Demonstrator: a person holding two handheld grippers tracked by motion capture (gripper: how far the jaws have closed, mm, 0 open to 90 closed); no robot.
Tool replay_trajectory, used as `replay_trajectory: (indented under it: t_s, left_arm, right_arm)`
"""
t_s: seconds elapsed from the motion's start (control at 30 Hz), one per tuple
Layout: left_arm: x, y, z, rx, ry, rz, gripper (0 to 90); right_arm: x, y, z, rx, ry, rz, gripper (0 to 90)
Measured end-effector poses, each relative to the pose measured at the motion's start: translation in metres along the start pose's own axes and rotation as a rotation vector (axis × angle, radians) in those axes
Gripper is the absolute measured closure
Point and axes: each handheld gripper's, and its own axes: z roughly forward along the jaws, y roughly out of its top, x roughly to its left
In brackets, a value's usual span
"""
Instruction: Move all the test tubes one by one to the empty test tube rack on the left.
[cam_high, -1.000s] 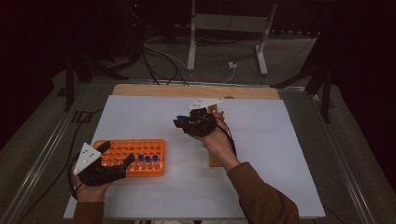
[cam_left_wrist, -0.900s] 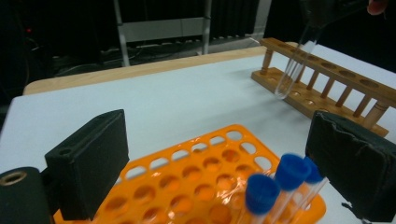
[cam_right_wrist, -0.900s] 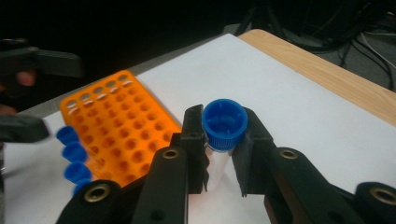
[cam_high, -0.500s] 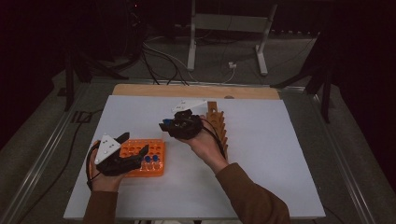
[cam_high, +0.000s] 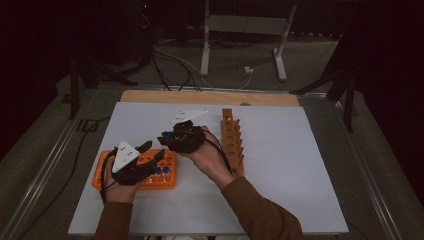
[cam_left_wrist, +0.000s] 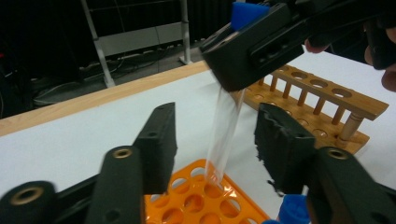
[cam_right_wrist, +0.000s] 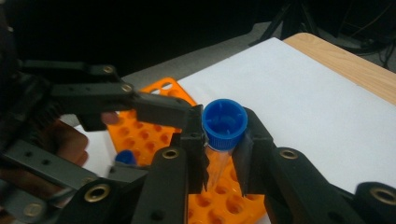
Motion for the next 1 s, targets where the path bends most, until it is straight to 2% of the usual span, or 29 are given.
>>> replay_trajectory:
  t_s: [0.17,0.27,0.53,0.77,0.87,1.0]
  left_arm:
    - [-0.0007,0.0023,0.0029,0.004,-0.005,0.003,65.3]
    - [-0.0005,0.002,0.0045,0.005,-0.01,0.002,70.1]
    - [-0.001,0.0021,0.0059,-0.002,-0.018,0.002,74.9]
    - [-0.0032,0.0027,0.0075,0.004,-0.016,0.027,77.8]
    - [-0.001,0.0027,0.0085,0.008,-0.003,0.02,78.3]
    - [0.0041,0.0014,0.0081,0.011,0.011,0.004,78.3]
  right_arm:
    - [0.0032,0.0015,0.0017,-0.009,0.023,0.01,76.0]
    - [0.0037,0.0014,0.002,-0.01,0.03,0.015,76.1]
    - [0.004,0.0001,0.0035,-0.002,0.037,0.015,76.1]
    - [0.0032,0.0001,0.0037,0.001,0.035,0.015,75.6]
    - [0.0008,-0.0005,0.0032,-0.006,0.044,0.025,69.9]
    - [-0.0027,-0.0007,0.0007,-0.011,0.035,0.041,57.3]
